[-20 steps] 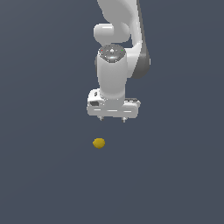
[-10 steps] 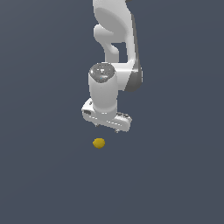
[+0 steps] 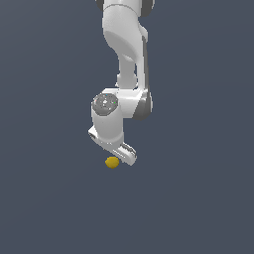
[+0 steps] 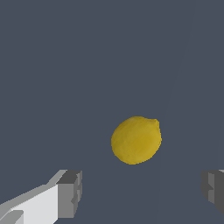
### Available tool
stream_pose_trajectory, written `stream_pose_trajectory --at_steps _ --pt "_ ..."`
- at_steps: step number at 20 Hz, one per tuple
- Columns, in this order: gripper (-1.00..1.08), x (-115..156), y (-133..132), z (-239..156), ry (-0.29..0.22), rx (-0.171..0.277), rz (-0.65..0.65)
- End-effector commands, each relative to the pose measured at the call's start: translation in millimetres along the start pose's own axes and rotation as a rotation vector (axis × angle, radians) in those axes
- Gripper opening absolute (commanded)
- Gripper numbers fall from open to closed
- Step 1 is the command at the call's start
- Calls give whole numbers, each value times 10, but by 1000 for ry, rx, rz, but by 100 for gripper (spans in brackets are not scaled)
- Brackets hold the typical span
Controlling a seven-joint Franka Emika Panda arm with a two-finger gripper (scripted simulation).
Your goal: Pick up the object and move it to a goal position.
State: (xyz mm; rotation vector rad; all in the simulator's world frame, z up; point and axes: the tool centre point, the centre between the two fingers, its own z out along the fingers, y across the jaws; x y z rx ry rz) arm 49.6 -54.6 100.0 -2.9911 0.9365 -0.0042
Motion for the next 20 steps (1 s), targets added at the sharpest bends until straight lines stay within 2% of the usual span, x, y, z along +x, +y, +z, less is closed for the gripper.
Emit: stream_pose_trajectory --at_steps 1,7,14,20 --pt "100 52 31 85 0 -3 49" --pt "100 116 77 201 0 -7 112" --pt "100 118 84 244 0 -8 115" --pt "100 113 91 505 0 -8 118"
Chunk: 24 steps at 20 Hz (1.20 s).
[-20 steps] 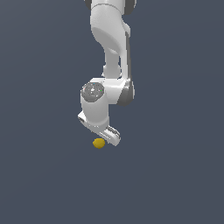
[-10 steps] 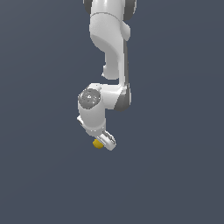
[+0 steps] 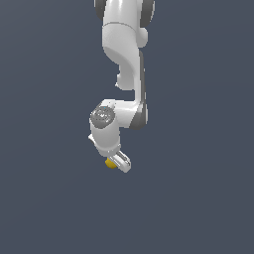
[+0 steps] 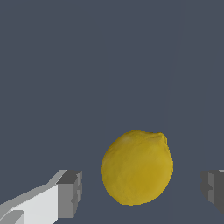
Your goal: Pick up the object and move it to a goal position.
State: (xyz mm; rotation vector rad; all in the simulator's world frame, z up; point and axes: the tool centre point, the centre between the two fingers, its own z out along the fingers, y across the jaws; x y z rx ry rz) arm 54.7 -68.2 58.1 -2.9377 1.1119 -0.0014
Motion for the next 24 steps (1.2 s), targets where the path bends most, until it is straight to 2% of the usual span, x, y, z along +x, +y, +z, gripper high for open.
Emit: stream_pose_trajectory --at_steps 1,9,10,24 --pt "100 -6 7 141 -1 -1 2" --pt "100 5 0 298 -1 -1 3" --pt "-100 5 0 298 -1 -1 3" --pt "-100 -49 -51 271 -1 -1 3"
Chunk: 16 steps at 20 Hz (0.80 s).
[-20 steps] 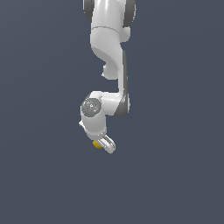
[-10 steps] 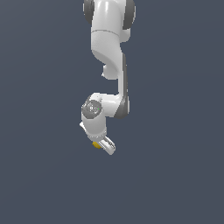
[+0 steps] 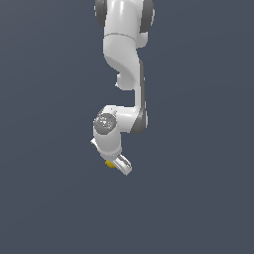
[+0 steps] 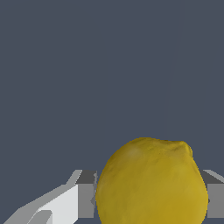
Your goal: Pick up the object and move it to a goal position.
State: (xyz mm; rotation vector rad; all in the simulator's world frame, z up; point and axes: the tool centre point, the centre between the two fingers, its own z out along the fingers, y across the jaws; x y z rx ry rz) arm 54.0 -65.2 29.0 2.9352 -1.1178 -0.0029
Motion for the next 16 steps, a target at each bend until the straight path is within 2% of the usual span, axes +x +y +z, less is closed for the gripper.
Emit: stream_pose_trajectory --at_steps 1,7,16 --pt "-100 -53 -61 -36 1 1 -1" --pt "-100 -349 -351 -201 1 1 -1" --pt "-100 -1068 -1077 -613 1 1 -1"
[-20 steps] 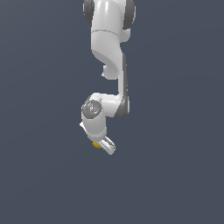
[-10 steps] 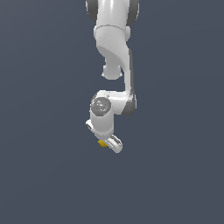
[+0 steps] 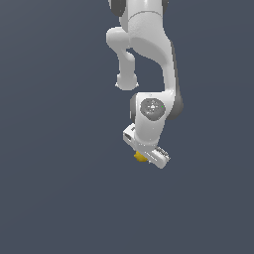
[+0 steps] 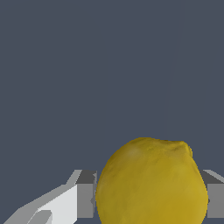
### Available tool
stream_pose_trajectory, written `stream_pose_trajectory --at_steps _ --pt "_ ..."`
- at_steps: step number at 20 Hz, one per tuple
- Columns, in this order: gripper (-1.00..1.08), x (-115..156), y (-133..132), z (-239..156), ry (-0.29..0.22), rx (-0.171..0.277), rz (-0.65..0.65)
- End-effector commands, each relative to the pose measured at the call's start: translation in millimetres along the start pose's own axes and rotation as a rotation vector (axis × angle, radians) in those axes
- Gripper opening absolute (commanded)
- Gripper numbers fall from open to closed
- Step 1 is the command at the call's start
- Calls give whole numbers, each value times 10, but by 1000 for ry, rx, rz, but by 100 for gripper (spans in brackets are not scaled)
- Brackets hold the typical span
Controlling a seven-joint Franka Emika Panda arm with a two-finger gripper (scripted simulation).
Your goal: Pick up the object and move it to a goal position.
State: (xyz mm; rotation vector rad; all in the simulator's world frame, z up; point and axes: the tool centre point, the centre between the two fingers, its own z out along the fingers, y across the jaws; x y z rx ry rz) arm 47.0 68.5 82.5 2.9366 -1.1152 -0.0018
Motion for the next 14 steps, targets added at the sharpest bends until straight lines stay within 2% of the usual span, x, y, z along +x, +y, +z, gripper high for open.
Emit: stream_pose_trajectory --at_steps 1,8,14 --pt "-100 -200 -206 -122 1 1 1" --pt "-100 -568 -612 -344 1 0 1" --pt "-100 -664 -731 -405 1 0 1"
